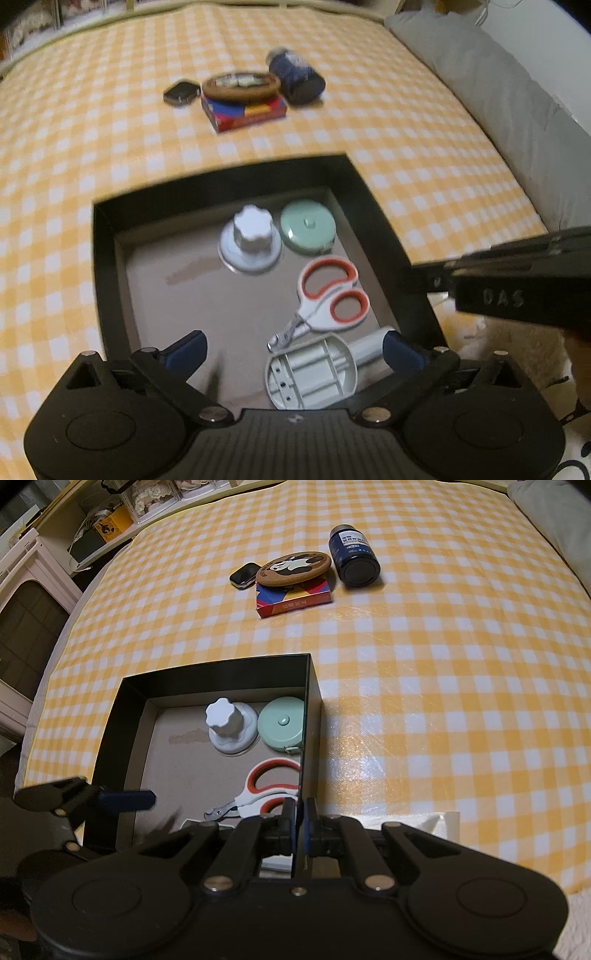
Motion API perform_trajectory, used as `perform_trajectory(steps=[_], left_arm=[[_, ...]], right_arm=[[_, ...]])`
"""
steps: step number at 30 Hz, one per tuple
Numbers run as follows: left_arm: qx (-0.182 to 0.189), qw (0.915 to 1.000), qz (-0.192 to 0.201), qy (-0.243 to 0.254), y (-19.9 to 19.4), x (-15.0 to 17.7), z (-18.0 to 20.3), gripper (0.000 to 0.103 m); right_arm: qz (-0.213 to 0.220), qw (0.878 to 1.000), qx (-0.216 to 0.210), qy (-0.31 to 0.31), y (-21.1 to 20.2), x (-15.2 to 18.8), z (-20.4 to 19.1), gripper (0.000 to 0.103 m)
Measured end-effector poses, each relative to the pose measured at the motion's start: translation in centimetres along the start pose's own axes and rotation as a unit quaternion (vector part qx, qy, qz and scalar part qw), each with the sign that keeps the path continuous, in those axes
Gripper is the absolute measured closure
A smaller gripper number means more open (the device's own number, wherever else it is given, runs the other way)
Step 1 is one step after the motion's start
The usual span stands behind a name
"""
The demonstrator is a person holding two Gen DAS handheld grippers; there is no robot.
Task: Organize rigid objects
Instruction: 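Move the left tool to the panda cork coaster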
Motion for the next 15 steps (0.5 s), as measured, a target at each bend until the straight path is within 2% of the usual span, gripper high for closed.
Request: perform_trajectory(steps=[6,10,15], left_arm=[[-0.043,0.998,0.04,0.024,-1.6,-1.8,-1.0,0.0],[-0.059,0.9955,0.073,0.011,-2.5,-3.5,-2.3,0.0],[-0.084,0.9857,0.146,-0.006,-3.8,-7.1,-4.3,0.0]], right_arm=[[0.0,1.0,0.0,0.001,0.0,0.0,0.0,0.098],[0.0,1.0,0.0,0.001,0.0,0.0,0.0,0.098],[0.0,1.0,0.0,0.001,0.0,0.0,0.1,0.098]])
Point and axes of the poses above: each gripper's, at about its wrist camera, not at the fingertips, and y roughly the way its jaws point, z to its right, x to its underside, the point moved 5 cm from there along y, roughly the way its jaws point, and after that the axes turned 11 degrees about z, right-handed, at the moved point
